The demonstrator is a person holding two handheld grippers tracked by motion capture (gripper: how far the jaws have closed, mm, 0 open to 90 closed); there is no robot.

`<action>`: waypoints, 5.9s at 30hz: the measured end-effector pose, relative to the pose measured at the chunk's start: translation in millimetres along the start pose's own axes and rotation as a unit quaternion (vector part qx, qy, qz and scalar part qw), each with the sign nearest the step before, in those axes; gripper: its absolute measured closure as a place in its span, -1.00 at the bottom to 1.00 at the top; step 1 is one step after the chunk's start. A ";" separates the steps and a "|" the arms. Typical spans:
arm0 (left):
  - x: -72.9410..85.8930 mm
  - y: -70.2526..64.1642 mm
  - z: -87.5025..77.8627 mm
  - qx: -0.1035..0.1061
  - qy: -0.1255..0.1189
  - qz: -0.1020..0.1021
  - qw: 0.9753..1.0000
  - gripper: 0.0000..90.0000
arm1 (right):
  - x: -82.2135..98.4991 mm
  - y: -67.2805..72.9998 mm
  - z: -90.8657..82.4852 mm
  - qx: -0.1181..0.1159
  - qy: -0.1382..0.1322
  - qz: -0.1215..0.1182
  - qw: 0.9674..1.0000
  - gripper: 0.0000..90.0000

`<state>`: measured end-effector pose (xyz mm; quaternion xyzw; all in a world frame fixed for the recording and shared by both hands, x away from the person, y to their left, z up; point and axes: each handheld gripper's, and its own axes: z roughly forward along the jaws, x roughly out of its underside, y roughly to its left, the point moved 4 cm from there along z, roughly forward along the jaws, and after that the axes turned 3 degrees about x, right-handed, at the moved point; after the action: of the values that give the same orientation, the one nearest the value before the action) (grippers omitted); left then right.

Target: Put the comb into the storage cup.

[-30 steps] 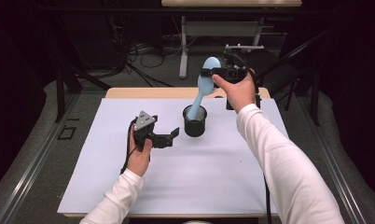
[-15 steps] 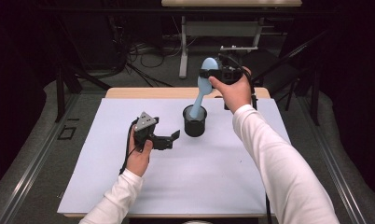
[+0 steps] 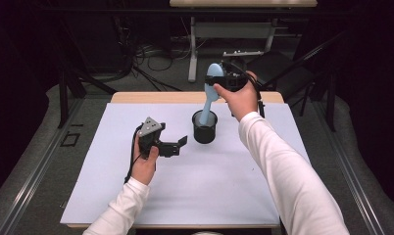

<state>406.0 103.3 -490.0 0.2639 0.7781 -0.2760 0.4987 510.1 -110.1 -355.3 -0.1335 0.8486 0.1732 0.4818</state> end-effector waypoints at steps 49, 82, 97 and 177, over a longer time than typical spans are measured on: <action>2.0 4.1 -0.1 -0.004 0.001 -0.006 1.000 -0.98 | 45.8 6.4 44.0 0.027 0.017 -0.051 0.998 0.04; 3.5 4.4 0.4 -0.003 0.004 -0.010 1.000 -0.98 | 61.0 9.1 58.9 0.039 0.034 -0.080 0.995 0.04; 4.5 4.3 1.7 -0.003 0.007 -0.009 1.000 -0.98 | 67.2 4.5 61.5 0.036 0.032 -0.074 0.996 0.03; 6.7 4.9 4.2 -0.005 0.011 -0.010 1.000 -0.98 | 60.6 2.1 54.4 0.043 0.038 -0.066 0.996 -1.00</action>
<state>409.6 104.8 -498.5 0.2564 0.7878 -0.2743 0.4882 520.9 -88.8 -433.2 -0.1754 0.8623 0.0992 0.4647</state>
